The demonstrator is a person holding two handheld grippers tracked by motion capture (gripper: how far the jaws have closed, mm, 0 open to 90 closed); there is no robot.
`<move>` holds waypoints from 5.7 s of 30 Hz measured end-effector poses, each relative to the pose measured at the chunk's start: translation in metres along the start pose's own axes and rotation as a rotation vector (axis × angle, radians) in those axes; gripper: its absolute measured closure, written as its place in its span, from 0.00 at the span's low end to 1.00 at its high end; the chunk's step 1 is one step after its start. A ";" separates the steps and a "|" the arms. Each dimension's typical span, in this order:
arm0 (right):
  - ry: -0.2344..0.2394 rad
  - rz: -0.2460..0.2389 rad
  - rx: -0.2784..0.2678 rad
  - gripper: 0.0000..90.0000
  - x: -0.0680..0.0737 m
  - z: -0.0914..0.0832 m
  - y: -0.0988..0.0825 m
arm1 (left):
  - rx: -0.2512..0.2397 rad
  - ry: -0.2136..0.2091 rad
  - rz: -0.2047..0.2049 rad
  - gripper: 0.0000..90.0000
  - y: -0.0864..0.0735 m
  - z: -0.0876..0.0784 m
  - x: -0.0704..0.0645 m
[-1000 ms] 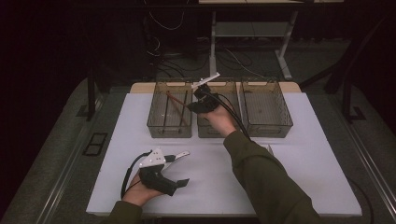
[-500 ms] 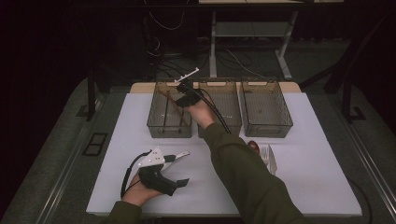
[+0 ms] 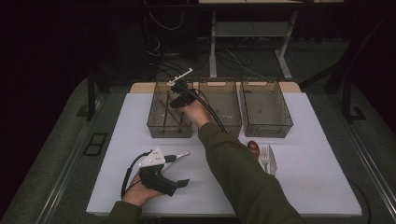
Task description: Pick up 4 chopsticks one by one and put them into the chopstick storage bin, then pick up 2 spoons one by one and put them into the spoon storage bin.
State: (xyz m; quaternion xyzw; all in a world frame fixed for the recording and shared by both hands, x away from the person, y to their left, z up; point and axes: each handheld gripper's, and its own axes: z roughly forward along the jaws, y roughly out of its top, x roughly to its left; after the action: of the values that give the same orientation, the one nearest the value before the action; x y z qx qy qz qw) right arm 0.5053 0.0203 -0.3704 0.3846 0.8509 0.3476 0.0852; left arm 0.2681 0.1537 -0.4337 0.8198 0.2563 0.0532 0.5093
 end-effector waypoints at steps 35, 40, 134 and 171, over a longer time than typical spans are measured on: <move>0.129 -0.058 -0.114 0.37 -0.032 -0.096 -0.058 | 0.028 0.015 0.015 0.00 -0.001 0.002 -0.001; 0.129 -0.061 -0.132 0.36 -0.040 -0.112 -0.071 | 0.026 0.016 0.009 0.00 -0.001 0.002 -0.001; 0.037 0.015 -0.200 0.16 -0.078 -0.219 -0.339 | 0.046 0.132 0.027 0.45 0.015 -0.007 0.014; 0.041 -0.013 -0.193 0.16 -0.075 -0.219 -0.338 | 0.205 0.223 -0.144 0.55 -0.013 -0.031 0.058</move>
State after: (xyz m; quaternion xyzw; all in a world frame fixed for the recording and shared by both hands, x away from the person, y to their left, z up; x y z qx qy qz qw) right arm 0.2654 -0.3046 -0.4390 0.3621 0.8173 0.4353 0.1069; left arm 0.3022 0.2105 -0.4406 0.8359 0.3733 0.0807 0.3942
